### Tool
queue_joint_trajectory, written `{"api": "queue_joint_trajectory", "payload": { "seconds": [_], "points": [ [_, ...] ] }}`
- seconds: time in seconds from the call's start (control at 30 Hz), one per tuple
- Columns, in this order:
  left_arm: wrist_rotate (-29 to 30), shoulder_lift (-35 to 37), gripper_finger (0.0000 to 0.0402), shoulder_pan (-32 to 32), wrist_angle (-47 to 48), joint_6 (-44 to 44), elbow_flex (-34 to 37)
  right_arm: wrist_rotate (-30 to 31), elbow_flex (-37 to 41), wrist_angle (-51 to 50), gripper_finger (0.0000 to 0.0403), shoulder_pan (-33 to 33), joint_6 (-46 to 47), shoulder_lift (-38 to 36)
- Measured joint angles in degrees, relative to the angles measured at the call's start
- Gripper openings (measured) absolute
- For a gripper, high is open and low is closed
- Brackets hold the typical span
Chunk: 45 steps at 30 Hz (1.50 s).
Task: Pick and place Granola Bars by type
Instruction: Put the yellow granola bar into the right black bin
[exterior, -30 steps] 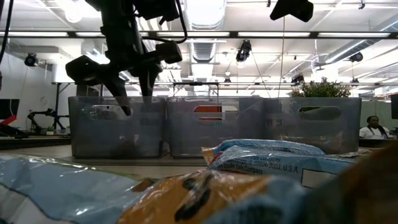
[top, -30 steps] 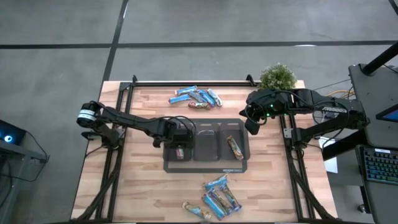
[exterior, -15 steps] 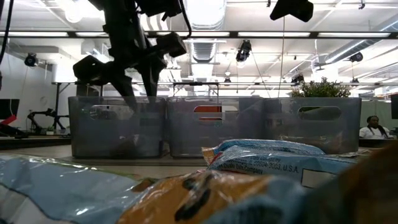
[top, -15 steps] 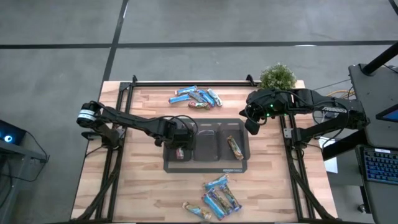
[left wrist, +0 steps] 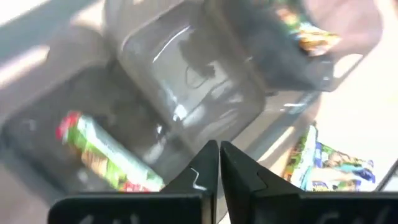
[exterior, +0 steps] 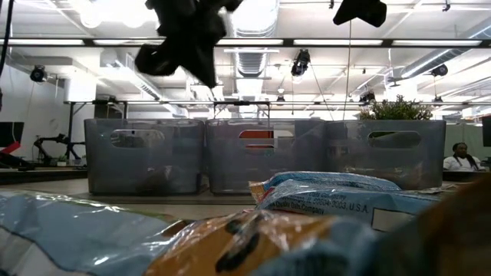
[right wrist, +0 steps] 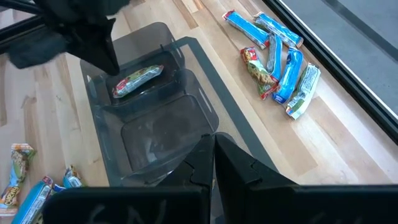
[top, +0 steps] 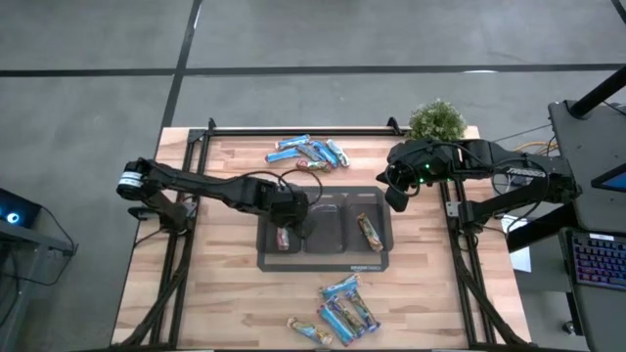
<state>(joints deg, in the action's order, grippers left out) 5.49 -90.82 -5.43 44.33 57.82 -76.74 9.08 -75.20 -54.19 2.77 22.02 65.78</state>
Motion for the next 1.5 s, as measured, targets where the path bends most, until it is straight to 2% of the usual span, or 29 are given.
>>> {"api": "queue_joint_trajectory", "payload": {
  "seconds": [0.23, 0.4, 0.47, 0.7, 0.93, 1.17, 1.3, 1.5],
  "points": [
    [4.44, 0.17, 0.0, -0.57, -3.2, -16.46, -6.1, 0.0, 0.0, -0.02, 0.0008, 0.01, 0.02, 0.0],
    [12.27, 0.75, 0.0, -1.33, -4.34, -25.45, -9.76, -0.01, 0.0, -0.02, 0.0008, 0.0, 0.73, 0.0],
    [13.65, 1.46, 0.0, -1.38, -4.99, -27.66, -9.61, -0.02, 0.0, -0.02, 0.0008, 0.0, 0.74, 0.0],
    [14.06, 8.61, 0.0, -1.27, -7.32, -31.34, -3.04, 0.0, 0.0, -0.02, 0.0008, 0.01, 0.87, 0.0],
    [14.01, 19.07, 0.0, -0.47, -10.48, -34.91, 5.91, -0.02, 0.0, 0.34, 0.0008, 0.01, 1.12, -0.02],
    [13.87, 29.14, 0.0, 1.07, -14.06, -37.02, 14.54, 0.73, 0.01, 0.85, 0.0008, 0.25, 5.99, -0.02],
    [13.8, 33.45, 0.0, 1.84, -14.05, -37.12, 17.36, 2.94, 0.0, 1.67, 0.0008, 0.3, 7.85, -0.02],
    [13.01, 37.36, 0.0, 2.41, -13.76, -39.47, 19.02, 3.03, 0.02, 7.9, 0.0008, 1.35, 8.02, -0.01]
  ]
}}
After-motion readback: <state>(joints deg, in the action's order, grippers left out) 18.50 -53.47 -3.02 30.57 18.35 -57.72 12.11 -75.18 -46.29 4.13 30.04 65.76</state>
